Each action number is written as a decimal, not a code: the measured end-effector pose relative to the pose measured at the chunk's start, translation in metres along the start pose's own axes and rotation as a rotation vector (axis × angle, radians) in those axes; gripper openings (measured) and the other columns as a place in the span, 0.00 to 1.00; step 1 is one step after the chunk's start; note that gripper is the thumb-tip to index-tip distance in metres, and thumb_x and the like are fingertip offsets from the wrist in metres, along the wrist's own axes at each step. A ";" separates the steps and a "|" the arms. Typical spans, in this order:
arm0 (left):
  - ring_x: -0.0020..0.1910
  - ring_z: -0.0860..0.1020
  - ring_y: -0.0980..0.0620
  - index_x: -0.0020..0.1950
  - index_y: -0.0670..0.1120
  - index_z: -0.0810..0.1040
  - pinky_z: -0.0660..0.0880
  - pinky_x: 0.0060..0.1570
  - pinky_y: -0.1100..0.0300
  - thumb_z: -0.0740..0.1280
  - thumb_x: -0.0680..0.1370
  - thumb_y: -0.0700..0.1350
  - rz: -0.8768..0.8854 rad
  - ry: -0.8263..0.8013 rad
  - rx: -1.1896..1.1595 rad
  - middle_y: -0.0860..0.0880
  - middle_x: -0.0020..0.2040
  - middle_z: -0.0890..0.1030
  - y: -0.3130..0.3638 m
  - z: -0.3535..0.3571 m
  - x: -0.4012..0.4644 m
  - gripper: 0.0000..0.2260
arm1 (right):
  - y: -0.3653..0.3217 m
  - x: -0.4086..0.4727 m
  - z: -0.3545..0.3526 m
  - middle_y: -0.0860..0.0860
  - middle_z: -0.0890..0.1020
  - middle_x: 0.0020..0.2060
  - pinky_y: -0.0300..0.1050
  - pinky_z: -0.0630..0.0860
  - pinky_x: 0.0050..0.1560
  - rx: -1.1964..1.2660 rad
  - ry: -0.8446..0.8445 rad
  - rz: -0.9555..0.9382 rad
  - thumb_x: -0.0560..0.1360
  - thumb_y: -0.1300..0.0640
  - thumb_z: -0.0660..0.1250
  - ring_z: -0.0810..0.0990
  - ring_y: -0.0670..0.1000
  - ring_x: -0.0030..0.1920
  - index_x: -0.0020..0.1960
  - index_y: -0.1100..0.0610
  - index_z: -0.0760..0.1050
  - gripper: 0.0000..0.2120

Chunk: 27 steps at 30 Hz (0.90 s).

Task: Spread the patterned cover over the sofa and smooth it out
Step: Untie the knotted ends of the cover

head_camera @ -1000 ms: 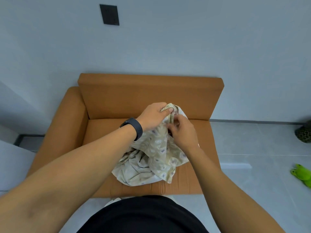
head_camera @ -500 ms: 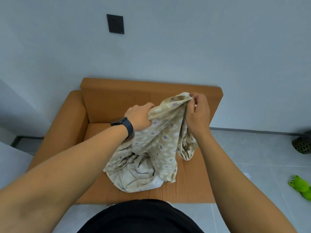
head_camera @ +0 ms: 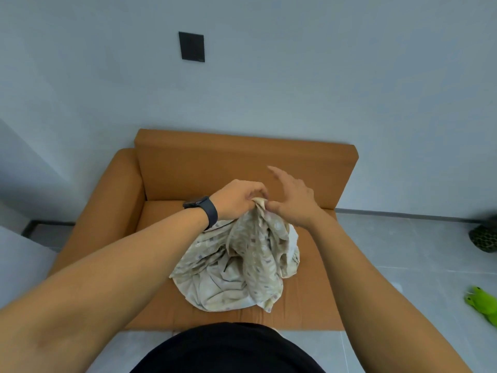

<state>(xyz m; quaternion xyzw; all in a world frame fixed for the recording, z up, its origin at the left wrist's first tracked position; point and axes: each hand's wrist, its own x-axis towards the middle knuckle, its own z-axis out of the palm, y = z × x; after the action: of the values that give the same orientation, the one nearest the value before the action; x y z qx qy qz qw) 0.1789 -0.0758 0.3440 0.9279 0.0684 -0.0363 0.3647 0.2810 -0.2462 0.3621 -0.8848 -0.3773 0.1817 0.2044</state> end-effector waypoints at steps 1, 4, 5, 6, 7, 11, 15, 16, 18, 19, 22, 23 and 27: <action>0.38 0.73 0.61 0.60 0.51 0.80 0.66 0.37 0.68 0.64 0.80 0.35 0.010 0.008 0.006 0.63 0.40 0.73 -0.002 0.003 -0.004 0.14 | -0.004 0.001 0.002 0.45 0.78 0.66 0.59 0.64 0.69 -0.037 -0.081 0.002 0.76 0.43 0.69 0.72 0.53 0.69 0.75 0.39 0.66 0.29; 0.40 0.76 0.55 0.58 0.51 0.80 0.73 0.41 0.56 0.64 0.80 0.36 -0.010 0.116 0.012 0.53 0.41 0.79 -0.016 0.009 -0.013 0.13 | 0.002 0.003 0.010 0.40 0.83 0.47 0.57 0.68 0.65 -0.055 -0.204 0.048 0.80 0.44 0.66 0.79 0.48 0.53 0.53 0.41 0.80 0.05; 0.44 0.78 0.51 0.59 0.52 0.79 0.75 0.44 0.53 0.65 0.81 0.37 -0.020 0.146 0.028 0.51 0.45 0.81 -0.021 0.011 -0.015 0.12 | 0.005 0.001 0.011 0.41 0.82 0.42 0.56 0.71 0.61 -0.008 -0.184 0.036 0.81 0.46 0.66 0.79 0.47 0.48 0.48 0.42 0.79 0.05; 0.48 0.79 0.49 0.60 0.52 0.78 0.77 0.47 0.51 0.65 0.82 0.39 -0.036 0.167 0.054 0.50 0.49 0.82 -0.028 0.012 -0.018 0.10 | 0.005 -0.001 0.013 0.42 0.81 0.40 0.54 0.73 0.56 0.056 -0.134 0.010 0.82 0.49 0.65 0.78 0.47 0.44 0.45 0.44 0.77 0.07; 0.50 0.79 0.49 0.61 0.53 0.77 0.77 0.49 0.50 0.65 0.83 0.42 -0.057 0.187 0.093 0.51 0.53 0.81 -0.034 0.014 -0.020 0.09 | 0.004 -0.002 0.014 0.43 0.80 0.38 0.51 0.74 0.50 0.142 -0.056 -0.016 0.82 0.53 0.63 0.76 0.47 0.40 0.44 0.46 0.75 0.09; 0.55 0.74 0.49 0.73 0.58 0.69 0.77 0.54 0.50 0.71 0.80 0.51 -0.096 0.218 0.123 0.52 0.57 0.70 -0.043 0.019 -0.021 0.23 | -0.012 -0.007 -0.002 0.45 0.73 0.36 0.43 0.68 0.39 0.390 0.082 -0.064 0.85 0.59 0.58 0.68 0.45 0.35 0.45 0.52 0.68 0.09; 0.59 0.73 0.50 0.65 0.55 0.79 0.73 0.62 0.52 0.75 0.77 0.52 -0.016 0.141 -0.260 0.52 0.59 0.73 -0.019 0.016 -0.010 0.16 | -0.022 -0.005 -0.018 0.44 0.74 0.35 0.39 0.68 0.38 0.362 0.072 -0.146 0.84 0.60 0.58 0.68 0.42 0.34 0.47 0.54 0.69 0.07; 0.56 0.76 0.50 0.59 0.53 0.81 0.76 0.60 0.49 0.74 0.78 0.51 -0.005 0.126 -0.335 0.52 0.55 0.77 -0.013 0.016 -0.007 0.11 | -0.023 -0.003 -0.023 0.43 0.73 0.34 0.39 0.66 0.36 0.343 0.105 -0.163 0.84 0.61 0.59 0.67 0.42 0.33 0.47 0.54 0.69 0.08; 0.49 0.79 0.45 0.52 0.49 0.79 0.78 0.57 0.42 0.72 0.79 0.51 0.010 0.100 -0.435 0.48 0.48 0.80 -0.003 0.015 -0.004 0.08 | -0.028 0.001 -0.033 0.41 0.73 0.31 0.43 0.66 0.35 0.274 0.179 -0.193 0.82 0.64 0.59 0.65 0.44 0.31 0.45 0.51 0.68 0.10; 0.49 0.80 0.41 0.52 0.48 0.78 0.79 0.56 0.41 0.71 0.79 0.52 0.006 0.082 -0.453 0.45 0.48 0.81 -0.001 0.013 -0.002 0.09 | -0.031 0.003 -0.039 0.40 0.73 0.31 0.46 0.66 0.35 0.219 0.227 -0.202 0.81 0.63 0.59 0.66 0.45 0.31 0.45 0.50 0.67 0.10; 0.45 0.81 0.43 0.55 0.51 0.78 0.79 0.45 0.49 0.68 0.79 0.50 -0.046 -0.013 -0.296 0.47 0.48 0.82 -0.003 0.003 0.002 0.06 | -0.043 0.009 -0.068 0.42 0.75 0.35 0.48 0.69 0.38 0.142 0.429 -0.164 0.78 0.61 0.57 0.72 0.48 0.36 0.47 0.48 0.69 0.08; 0.39 0.79 0.46 0.55 0.49 0.79 0.75 0.40 0.53 0.66 0.80 0.48 -0.069 -0.049 -0.209 0.47 0.45 0.82 -0.006 -0.004 0.005 0.06 | -0.046 0.013 -0.081 0.43 0.76 0.37 0.48 0.69 0.39 0.138 0.507 -0.131 0.78 0.61 0.56 0.73 0.50 0.38 0.49 0.49 0.70 0.09; 0.33 0.71 0.48 0.45 0.38 0.78 0.65 0.36 0.55 0.64 0.81 0.43 -0.117 0.078 0.013 0.34 0.41 0.80 -0.013 -0.081 0.025 0.10 | -0.040 0.039 -0.124 0.44 0.76 0.36 0.49 0.69 0.39 0.059 0.712 -0.030 0.78 0.65 0.54 0.74 0.51 0.38 0.49 0.48 0.71 0.13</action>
<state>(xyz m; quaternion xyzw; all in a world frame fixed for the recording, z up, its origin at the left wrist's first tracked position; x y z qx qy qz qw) 0.2033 -0.0081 0.3915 0.9254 0.1366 -0.0218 0.3528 0.3414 -0.2203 0.4813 -0.8807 -0.2898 -0.1305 0.3511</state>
